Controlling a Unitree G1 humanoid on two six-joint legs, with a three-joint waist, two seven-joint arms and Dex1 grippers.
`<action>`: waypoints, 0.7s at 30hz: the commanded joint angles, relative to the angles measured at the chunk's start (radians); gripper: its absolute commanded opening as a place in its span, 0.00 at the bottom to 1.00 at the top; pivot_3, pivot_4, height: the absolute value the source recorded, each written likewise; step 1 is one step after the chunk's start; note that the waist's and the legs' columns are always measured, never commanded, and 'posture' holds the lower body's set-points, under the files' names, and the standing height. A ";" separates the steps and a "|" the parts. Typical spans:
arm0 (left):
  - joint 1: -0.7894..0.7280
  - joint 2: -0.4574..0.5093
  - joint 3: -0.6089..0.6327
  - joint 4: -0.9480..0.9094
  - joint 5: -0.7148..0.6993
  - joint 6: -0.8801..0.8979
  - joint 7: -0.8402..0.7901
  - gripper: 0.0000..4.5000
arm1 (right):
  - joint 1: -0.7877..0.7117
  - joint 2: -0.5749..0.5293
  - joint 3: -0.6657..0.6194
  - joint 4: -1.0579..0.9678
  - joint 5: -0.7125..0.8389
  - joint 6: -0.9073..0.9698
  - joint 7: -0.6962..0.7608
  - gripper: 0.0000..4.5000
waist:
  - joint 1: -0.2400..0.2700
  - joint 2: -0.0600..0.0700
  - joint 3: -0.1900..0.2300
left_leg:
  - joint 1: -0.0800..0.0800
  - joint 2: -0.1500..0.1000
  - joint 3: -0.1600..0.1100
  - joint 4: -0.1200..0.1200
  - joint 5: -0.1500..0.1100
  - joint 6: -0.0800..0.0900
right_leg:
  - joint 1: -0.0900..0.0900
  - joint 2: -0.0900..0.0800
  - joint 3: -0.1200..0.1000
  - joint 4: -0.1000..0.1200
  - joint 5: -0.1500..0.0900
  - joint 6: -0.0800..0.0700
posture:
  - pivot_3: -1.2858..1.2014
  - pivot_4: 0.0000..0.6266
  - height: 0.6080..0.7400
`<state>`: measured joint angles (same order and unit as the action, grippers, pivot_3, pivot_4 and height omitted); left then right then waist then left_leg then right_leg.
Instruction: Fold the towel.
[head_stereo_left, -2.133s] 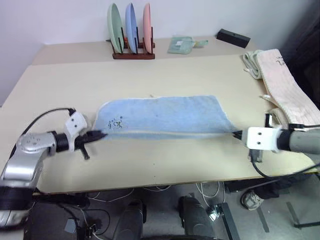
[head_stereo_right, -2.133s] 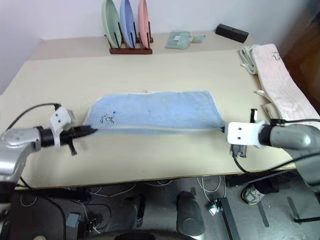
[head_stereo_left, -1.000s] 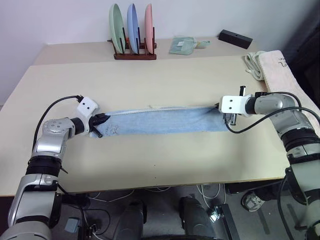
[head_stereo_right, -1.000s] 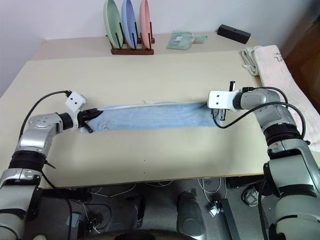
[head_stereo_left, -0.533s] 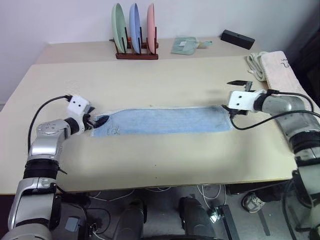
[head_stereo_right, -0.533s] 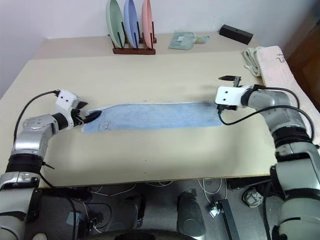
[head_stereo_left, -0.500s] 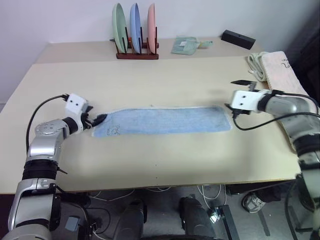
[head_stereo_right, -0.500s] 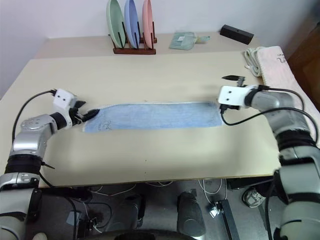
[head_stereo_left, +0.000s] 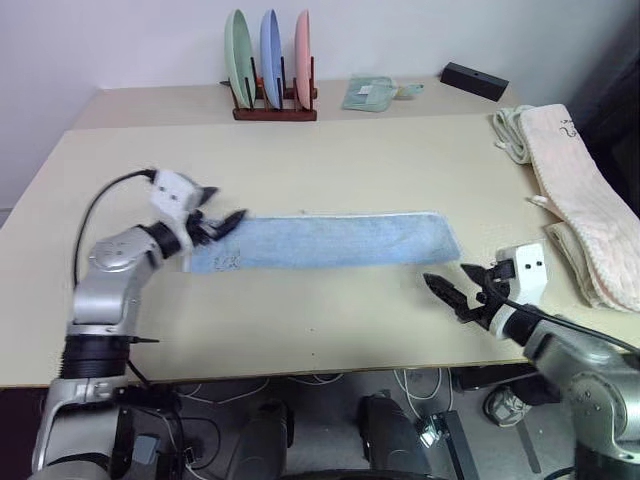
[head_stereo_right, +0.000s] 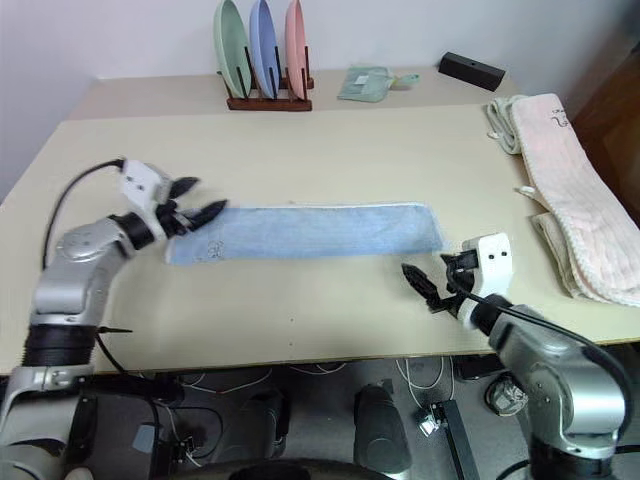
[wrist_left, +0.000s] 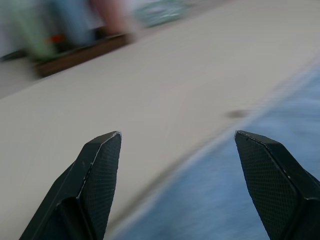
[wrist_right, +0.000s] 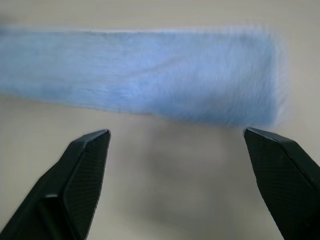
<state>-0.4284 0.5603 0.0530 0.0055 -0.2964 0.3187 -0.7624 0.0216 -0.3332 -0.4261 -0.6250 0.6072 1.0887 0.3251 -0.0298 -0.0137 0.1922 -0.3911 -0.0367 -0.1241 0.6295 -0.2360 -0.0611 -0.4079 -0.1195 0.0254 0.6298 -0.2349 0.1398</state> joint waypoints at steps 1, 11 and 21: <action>0.020 -0.018 -0.094 -0.150 -0.035 -0.006 -0.089 0.81 | -0.048 0.126 -0.087 -0.035 0.080 0.126 -0.161 0.96 | 0.002 0.000 0.000 | 0.000 0.000 0.000 0.000 0.000 0.000 | 0.000 0.000 0.000 0.000 0.000 0.000 | 0.52 0.24 1.00; 0.073 -0.076 -0.273 -0.295 -0.056 0.027 -0.190 0.81 | -0.342 0.332 -0.282 0.242 0.131 0.133 -0.420 0.96 | 0.009 0.002 -0.001 | 0.000 0.000 0.001 -0.001 0.000 0.000 | -0.001 0.000 0.000 0.000 0.000 0.000 | 0.52 0.24 1.00; 0.142 -0.085 -0.267 -0.307 -0.007 0.006 -0.125 0.82 | -0.446 0.325 -0.331 0.432 0.170 -0.007 -0.517 0.33 | 0.007 0.003 -0.001 | 0.000 0.000 0.001 -0.001 0.000 0.000 | -0.001 0.001 0.000 0.000 0.000 0.000 | 0.52 0.24 1.00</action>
<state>-0.2898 0.4709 -0.2223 -0.2688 -0.3080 0.3420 -0.8952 -0.4275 0.0033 -0.7517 -0.1893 0.7525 1.0954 -0.1830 -0.0227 -0.0108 0.1908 -0.3909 -0.0363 -0.1234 0.6287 -0.2362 -0.0607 -0.4086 -0.1188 0.0255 0.6294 -0.2351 0.1396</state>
